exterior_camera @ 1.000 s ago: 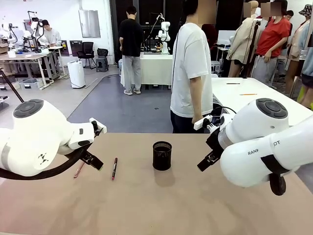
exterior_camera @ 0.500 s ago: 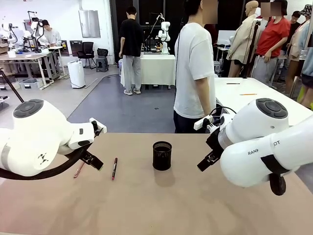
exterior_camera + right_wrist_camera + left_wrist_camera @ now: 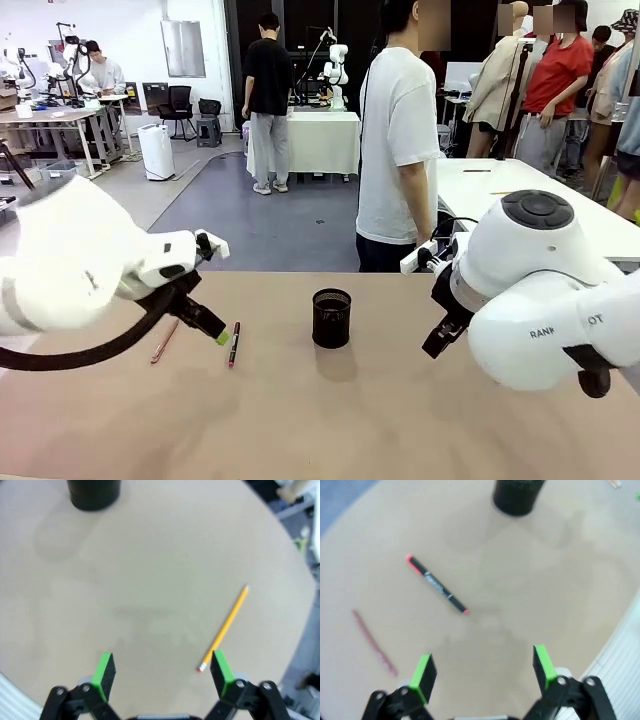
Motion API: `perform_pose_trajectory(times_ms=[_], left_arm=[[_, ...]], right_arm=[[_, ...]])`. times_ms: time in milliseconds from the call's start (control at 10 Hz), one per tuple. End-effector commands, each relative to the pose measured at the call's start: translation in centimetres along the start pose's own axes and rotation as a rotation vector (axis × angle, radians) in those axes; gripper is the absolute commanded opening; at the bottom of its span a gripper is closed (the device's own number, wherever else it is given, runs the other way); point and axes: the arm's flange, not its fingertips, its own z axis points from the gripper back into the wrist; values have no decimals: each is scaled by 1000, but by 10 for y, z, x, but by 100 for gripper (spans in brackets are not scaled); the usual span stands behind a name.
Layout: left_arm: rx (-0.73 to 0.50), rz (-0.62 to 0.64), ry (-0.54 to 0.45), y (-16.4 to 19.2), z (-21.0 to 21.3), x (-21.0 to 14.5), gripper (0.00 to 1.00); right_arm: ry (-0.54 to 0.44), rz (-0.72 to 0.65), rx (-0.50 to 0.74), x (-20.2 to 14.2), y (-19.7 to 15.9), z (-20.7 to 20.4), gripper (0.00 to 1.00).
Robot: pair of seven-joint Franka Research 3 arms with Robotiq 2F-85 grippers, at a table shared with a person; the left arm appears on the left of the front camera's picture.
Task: Place the pens into the pen holder.
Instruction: Pick up a writing instrument from the table and place it into the Pen holder.
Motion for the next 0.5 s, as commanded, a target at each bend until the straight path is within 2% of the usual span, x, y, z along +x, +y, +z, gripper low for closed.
perform_pose_trajectory(times_ms=[0, 200, 300, 400], left_arm=[[-104, -22, -8, 29, 26, 3, 100], [-103, -39, -23, 38, 42, 7, 100], [-80, -61, -27, 38, 40, 7, 100], [-95, -29, -23, 28, 45, 8, 100]], right_arm=[[93, -14, -86, 13, 28, 21, 100], [146, -51, -88, 18, 37, 30, 100], [78, -5, -60, 2, 22, 21, 100], [78, -5, -60, 2, 22, 21, 100]])
